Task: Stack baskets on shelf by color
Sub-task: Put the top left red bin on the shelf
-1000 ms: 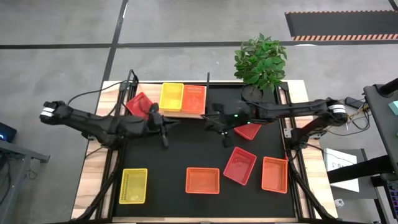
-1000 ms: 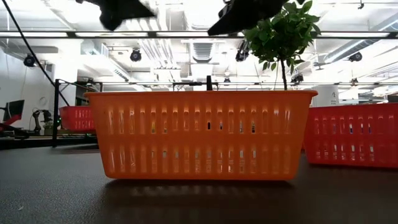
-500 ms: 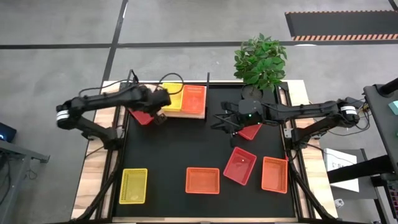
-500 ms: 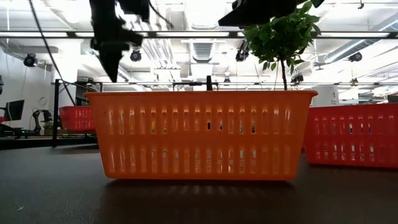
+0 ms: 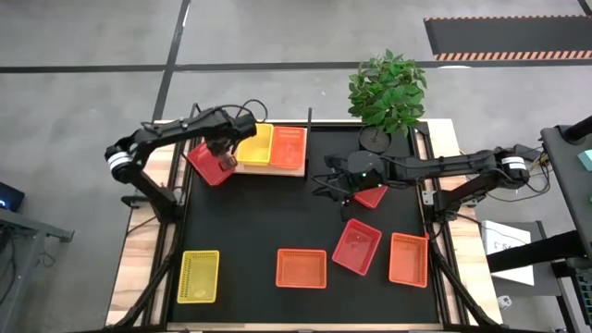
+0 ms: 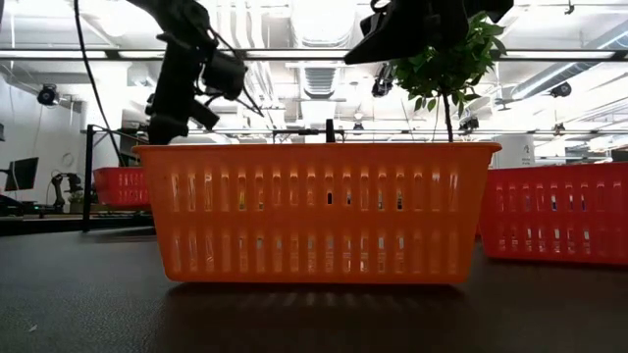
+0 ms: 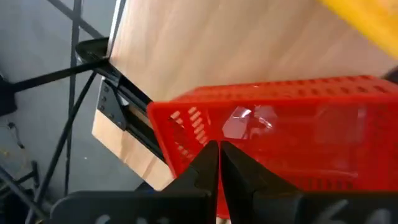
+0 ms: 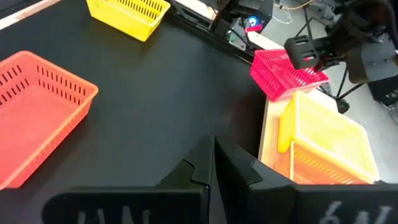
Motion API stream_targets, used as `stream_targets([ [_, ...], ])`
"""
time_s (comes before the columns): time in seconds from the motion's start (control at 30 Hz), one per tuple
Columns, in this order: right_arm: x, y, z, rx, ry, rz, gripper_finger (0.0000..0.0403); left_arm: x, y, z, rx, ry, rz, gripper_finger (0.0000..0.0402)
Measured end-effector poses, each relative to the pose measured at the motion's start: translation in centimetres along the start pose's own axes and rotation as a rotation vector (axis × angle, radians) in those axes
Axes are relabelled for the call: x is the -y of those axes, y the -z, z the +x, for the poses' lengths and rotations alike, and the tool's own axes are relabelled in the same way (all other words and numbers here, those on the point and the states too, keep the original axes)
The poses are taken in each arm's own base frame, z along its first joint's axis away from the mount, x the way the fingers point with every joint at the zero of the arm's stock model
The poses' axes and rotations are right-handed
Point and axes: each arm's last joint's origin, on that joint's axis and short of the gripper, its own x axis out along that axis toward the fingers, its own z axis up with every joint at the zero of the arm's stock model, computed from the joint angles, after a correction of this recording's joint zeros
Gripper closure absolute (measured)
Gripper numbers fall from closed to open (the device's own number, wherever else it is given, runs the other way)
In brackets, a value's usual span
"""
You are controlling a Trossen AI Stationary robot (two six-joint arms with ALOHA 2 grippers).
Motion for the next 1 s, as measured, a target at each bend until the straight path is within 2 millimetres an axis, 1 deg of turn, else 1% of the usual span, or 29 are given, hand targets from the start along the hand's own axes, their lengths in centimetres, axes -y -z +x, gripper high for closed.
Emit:
stream_targets([
  [0.17, -0.1, 0.2, 0.0, -0.015, -0.008, 0.003, 0.0394, -1.1, -0.4, 0.7, -0.003, -0.096, 0.029, 0.0401],
  [0.4, -0.1, 0.2, 0.0, -0.015, -0.008, 0.003, 0.0394, -1.5, -0.3, 1.0, -0.011, -0.016, 0.019, 0.0401],
  [0.53, -0.1, 0.2, 0.0, -0.019, -0.01, 0.005, 0.0394, -1.3, -0.3, 1.3, -0.015, 0.024, 0.018, 0.0401],
  [0.67, -0.1, 0.2, 0.0, -0.02, -0.011, 0.012, 0.0394, -0.9, -0.2, 2.0, -0.014, 0.028, 0.019, 0.0401],
  [0.8, -0.1, 0.2, 0.0, -0.019, -0.011, 0.012, 0.0394, -0.6, -0.3, 2.8, 0.001, -0.007, 0.038, 0.0401],
  [1.0, -0.1, 0.2, 0.0, -0.02, -0.01, 0.012, 0.0394, -0.7, -0.9, 3.1, 0.035, -0.044, 0.041, 0.0401],
])
